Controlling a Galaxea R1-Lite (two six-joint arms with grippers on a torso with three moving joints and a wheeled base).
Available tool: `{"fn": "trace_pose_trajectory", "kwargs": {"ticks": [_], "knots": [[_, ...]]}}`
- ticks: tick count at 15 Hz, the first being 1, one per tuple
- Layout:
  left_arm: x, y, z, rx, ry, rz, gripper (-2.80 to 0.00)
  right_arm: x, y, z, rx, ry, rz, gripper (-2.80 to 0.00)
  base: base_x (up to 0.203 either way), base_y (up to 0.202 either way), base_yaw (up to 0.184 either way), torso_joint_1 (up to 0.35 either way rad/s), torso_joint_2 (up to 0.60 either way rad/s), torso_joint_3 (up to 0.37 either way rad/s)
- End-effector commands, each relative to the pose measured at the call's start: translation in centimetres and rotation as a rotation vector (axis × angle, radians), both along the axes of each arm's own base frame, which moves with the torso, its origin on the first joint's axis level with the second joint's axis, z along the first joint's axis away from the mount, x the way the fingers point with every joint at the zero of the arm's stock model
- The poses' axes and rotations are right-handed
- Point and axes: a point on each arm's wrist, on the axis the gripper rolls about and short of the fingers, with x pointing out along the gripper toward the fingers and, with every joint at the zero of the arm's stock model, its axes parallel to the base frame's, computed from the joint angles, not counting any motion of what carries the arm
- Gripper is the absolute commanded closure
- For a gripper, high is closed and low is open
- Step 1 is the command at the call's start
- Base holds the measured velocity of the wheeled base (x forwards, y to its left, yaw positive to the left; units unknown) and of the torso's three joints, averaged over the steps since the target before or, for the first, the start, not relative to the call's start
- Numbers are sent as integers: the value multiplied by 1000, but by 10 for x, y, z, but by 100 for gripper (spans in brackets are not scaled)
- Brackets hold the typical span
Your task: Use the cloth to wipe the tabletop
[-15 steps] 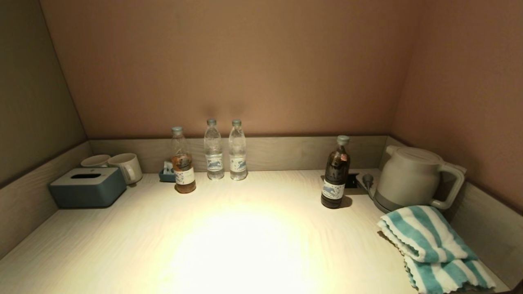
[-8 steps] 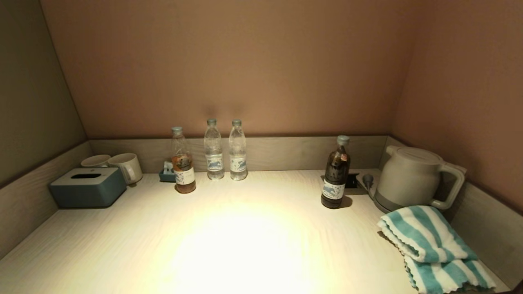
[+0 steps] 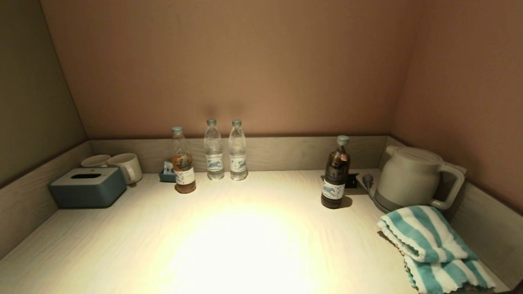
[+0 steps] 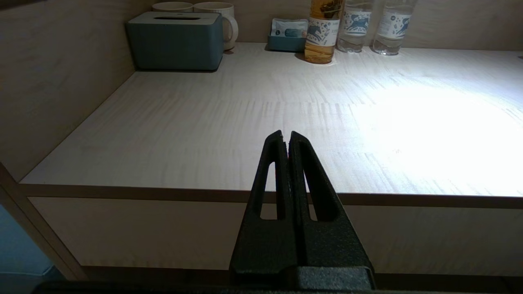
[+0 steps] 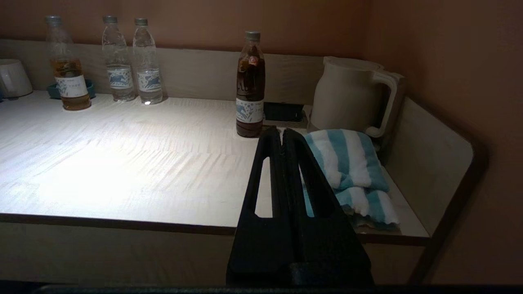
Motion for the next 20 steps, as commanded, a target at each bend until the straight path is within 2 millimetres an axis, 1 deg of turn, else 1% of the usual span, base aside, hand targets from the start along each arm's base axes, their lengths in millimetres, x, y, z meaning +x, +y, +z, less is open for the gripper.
{"fn": "trace_pose_trajectory", "kwargs": {"ticks": [1, 2, 3, 6, 8, 10, 14, 18, 20], "knots": [[0, 0, 0, -1, 2, 1, 0, 2, 0, -4, -5, 1, -10, 0, 0, 0, 0, 0, 0, 0], [0, 0, 0, -1, 2, 1, 0, 5, 0, -6, -9, -9, -12, 0, 0, 0, 0, 0, 0, 0], [0, 0, 0, -1, 2, 1, 0, 11, 0, -13, -13, -6, -15, 0, 0, 0, 0, 0, 0, 0], [0, 0, 0, -1, 2, 1, 0, 24, -1, -23, -31, -89, -64, 0, 0, 0, 0, 0, 0, 0], [0, 0, 0, -1, 2, 1, 0, 25, -2, -23, -37, -95, -70, 0, 0, 0, 0, 0, 0, 0], [0, 0, 0, -1, 2, 1, 0, 36, -2, -43, -49, -48, -67, 0, 0, 0, 0, 0, 0, 0], [0, 0, 0, -1, 2, 1, 0, 46, -1, -66, -58, -3, -61, 0, 0, 0, 0, 0, 0, 0], [0, 0, 0, -1, 2, 1, 0, 47, -1, -73, -49, 52, -58, 0, 0, 0, 0, 0, 0, 0], [0, 0, 0, -1, 2, 1, 0, 47, -2, -81, -55, 133, -59, 0, 0, 0, 0, 0, 0, 0]]}}
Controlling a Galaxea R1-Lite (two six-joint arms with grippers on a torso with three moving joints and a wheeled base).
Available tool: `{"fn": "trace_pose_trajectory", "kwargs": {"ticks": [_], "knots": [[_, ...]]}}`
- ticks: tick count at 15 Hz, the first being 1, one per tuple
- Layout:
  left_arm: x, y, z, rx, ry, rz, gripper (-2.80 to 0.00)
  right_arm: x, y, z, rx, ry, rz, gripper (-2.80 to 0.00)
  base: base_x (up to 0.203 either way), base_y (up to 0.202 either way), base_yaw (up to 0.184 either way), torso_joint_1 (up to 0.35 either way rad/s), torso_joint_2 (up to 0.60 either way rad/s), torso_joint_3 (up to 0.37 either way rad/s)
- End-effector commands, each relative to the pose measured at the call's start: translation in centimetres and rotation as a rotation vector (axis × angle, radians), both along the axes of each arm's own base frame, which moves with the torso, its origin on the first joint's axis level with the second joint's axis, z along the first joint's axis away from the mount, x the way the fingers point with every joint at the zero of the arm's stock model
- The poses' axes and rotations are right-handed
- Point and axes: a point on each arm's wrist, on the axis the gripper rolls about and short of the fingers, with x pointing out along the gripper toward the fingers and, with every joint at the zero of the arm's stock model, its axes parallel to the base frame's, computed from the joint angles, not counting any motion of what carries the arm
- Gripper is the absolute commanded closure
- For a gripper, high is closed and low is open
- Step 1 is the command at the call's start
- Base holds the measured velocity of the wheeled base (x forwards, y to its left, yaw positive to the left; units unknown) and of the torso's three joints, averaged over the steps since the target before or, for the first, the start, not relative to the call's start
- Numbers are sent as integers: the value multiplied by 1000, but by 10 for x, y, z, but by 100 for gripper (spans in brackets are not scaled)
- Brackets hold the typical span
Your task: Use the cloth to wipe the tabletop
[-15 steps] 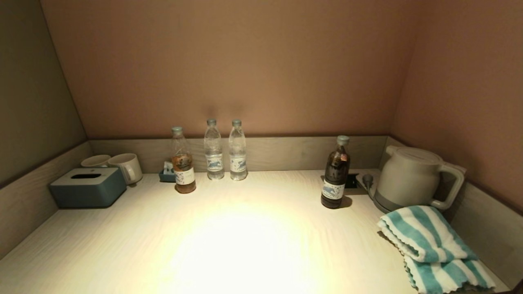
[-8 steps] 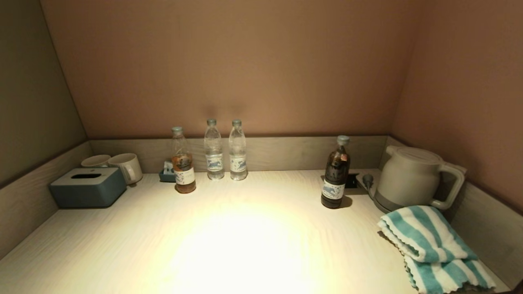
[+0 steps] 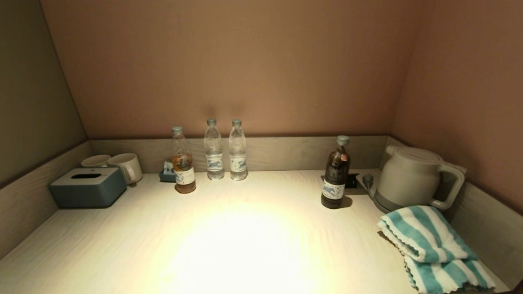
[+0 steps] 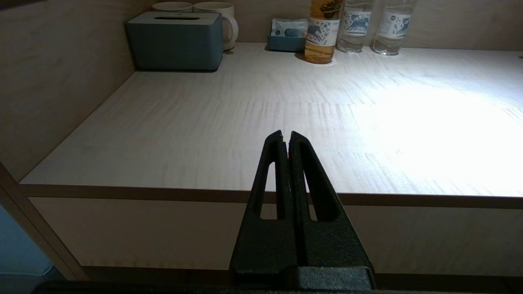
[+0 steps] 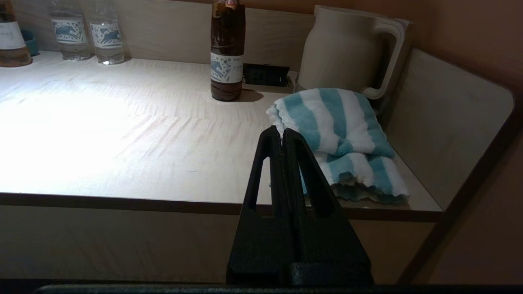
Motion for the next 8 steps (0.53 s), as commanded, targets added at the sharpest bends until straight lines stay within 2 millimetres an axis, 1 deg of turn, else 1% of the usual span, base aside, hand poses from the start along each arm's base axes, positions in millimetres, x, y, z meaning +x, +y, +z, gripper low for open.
{"fn": "trace_pose_trajectory", "kwargs": {"ticks": [1, 6, 8], "knots": [[0, 0, 0, -1, 2, 1, 0, 0, 0, -8, 6, 76, -2, 0, 0, 0, 0, 0, 0, 0], [0, 0, 0, -1, 2, 1, 0, 0, 0, -8, 31, 77, -6, 0, 0, 0, 0, 0, 0, 0], [0, 0, 0, -1, 2, 1, 0, 0, 0, -8, 65, 77, -14, 0, 0, 0, 0, 0, 0, 0]]}}
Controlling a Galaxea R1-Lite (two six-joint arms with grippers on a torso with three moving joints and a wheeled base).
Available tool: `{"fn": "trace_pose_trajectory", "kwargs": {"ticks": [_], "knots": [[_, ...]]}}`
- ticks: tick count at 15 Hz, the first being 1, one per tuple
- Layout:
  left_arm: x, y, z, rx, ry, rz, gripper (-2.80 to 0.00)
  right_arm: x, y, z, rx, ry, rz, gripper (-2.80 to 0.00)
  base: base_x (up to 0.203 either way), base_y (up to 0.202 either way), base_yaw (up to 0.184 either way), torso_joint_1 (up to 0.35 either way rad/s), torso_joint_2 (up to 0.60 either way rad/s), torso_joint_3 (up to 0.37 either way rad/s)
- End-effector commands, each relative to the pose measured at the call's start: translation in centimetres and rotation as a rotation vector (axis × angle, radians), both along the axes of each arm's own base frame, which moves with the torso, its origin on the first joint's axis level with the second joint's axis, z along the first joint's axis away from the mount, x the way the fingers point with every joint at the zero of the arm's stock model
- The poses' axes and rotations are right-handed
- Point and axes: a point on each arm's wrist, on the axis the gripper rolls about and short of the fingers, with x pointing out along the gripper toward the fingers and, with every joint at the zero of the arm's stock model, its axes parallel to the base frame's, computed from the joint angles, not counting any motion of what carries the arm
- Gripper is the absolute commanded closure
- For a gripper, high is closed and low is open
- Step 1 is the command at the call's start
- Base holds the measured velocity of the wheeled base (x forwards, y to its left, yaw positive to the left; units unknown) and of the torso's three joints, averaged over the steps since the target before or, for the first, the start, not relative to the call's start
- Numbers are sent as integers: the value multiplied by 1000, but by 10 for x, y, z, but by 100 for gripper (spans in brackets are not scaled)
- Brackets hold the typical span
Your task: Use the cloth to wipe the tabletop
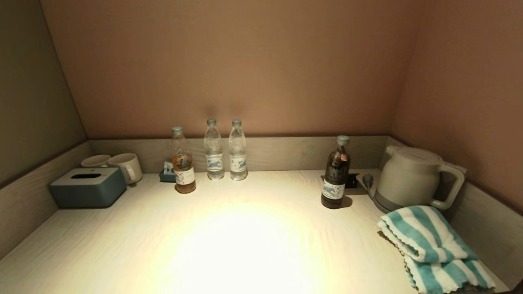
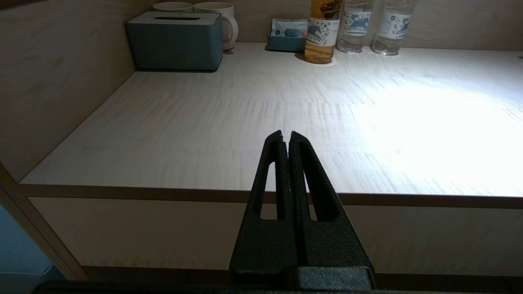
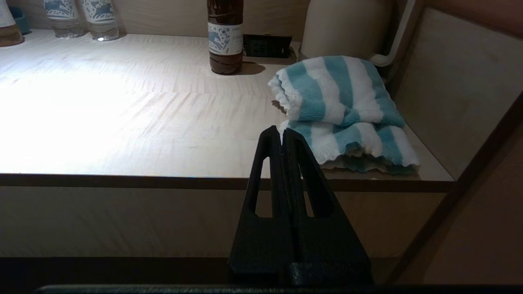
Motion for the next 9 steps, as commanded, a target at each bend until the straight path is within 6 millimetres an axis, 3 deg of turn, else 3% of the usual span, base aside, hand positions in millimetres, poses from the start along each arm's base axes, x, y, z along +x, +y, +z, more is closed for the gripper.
{"fn": "trace_pose_trajectory", "kwargs": {"ticks": [1, 9], "knots": [[0, 0, 0, -1, 2, 1, 0, 0, 0, 0, 29, -1, -3, 0, 0, 0, 0, 0, 0, 0], [0, 0, 0, -1, 2, 1, 0, 0, 0, 0, 29, -1, -3, 0, 0, 0, 0, 0, 0, 0]]}}
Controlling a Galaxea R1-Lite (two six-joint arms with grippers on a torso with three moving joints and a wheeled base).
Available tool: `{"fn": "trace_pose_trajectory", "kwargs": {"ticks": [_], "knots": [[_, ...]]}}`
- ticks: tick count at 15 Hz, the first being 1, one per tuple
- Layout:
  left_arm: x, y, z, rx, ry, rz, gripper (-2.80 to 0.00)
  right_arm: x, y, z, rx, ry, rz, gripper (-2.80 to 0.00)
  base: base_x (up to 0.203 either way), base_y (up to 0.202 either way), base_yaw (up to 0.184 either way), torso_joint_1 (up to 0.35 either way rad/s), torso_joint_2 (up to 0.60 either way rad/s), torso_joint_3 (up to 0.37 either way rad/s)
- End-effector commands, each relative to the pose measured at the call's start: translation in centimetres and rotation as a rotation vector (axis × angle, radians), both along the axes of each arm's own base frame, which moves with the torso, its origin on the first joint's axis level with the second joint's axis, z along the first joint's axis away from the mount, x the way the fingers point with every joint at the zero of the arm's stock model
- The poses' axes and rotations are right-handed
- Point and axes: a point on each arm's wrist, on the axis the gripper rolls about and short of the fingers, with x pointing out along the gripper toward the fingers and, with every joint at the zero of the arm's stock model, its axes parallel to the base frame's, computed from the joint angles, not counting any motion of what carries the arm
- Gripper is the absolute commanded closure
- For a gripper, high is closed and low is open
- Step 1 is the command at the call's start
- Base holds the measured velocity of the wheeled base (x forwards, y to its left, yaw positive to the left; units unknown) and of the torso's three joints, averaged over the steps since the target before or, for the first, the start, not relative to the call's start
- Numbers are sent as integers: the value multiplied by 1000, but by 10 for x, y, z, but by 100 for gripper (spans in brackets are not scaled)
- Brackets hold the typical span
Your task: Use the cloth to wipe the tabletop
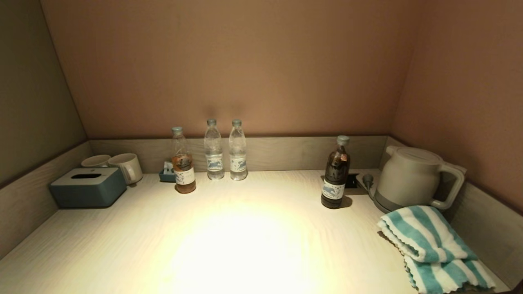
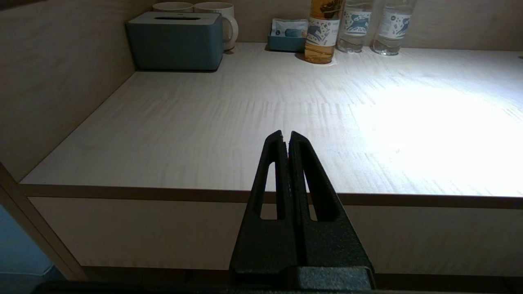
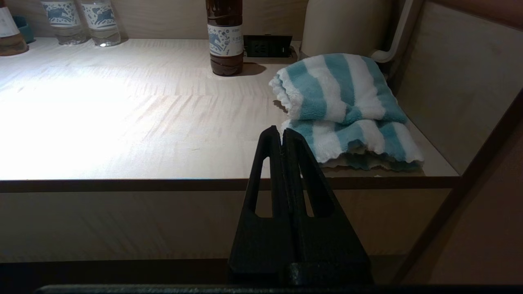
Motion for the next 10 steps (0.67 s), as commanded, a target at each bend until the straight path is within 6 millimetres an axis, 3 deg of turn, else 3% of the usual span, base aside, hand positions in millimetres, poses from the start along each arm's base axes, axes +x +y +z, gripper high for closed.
{"fn": "trace_pose_trajectory", "kwargs": {"ticks": [1, 10], "knots": [[0, 0, 0, -1, 2, 1, 0, 0, 0, 0, -1, -1, 0, 0, 0, 0, 0, 0, 0, 0], [0, 0, 0, -1, 2, 1, 0, 0, 0, 0, -1, -1, 0, 0, 0, 0, 0, 0, 0, 0]]}}
